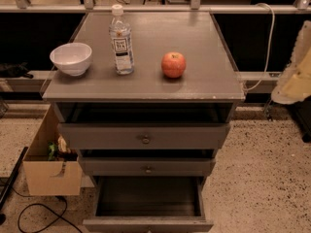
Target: Close bottom drawer
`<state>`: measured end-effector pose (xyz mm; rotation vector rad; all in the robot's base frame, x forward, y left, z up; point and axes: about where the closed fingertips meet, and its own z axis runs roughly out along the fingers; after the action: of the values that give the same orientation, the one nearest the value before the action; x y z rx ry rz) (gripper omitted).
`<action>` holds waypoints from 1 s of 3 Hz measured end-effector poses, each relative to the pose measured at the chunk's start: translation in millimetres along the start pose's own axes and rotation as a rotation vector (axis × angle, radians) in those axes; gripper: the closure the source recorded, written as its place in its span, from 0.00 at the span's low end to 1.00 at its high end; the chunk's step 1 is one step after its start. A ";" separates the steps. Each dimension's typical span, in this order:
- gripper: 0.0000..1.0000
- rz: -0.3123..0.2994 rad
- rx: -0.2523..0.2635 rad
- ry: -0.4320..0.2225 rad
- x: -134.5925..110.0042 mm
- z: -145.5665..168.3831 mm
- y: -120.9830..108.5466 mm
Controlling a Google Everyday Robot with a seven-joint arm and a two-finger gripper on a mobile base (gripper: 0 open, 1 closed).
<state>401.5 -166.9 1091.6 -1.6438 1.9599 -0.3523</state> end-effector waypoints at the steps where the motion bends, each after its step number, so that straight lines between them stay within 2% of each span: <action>1: 0.00 0.000 0.000 0.000 0.0 0.0 0.0; 2: 0.00 0.001 0.000 -0.002 -0.2 0.1 0.3; 3: 0.00 0.038 -0.011 -0.060 -1.3 4.5 16.4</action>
Offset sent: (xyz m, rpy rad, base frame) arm -0.0516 0.0128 -0.0664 0.4029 0.0584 0.0110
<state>390.6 -161.5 1079.6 -1.6041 1.9492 -0.2751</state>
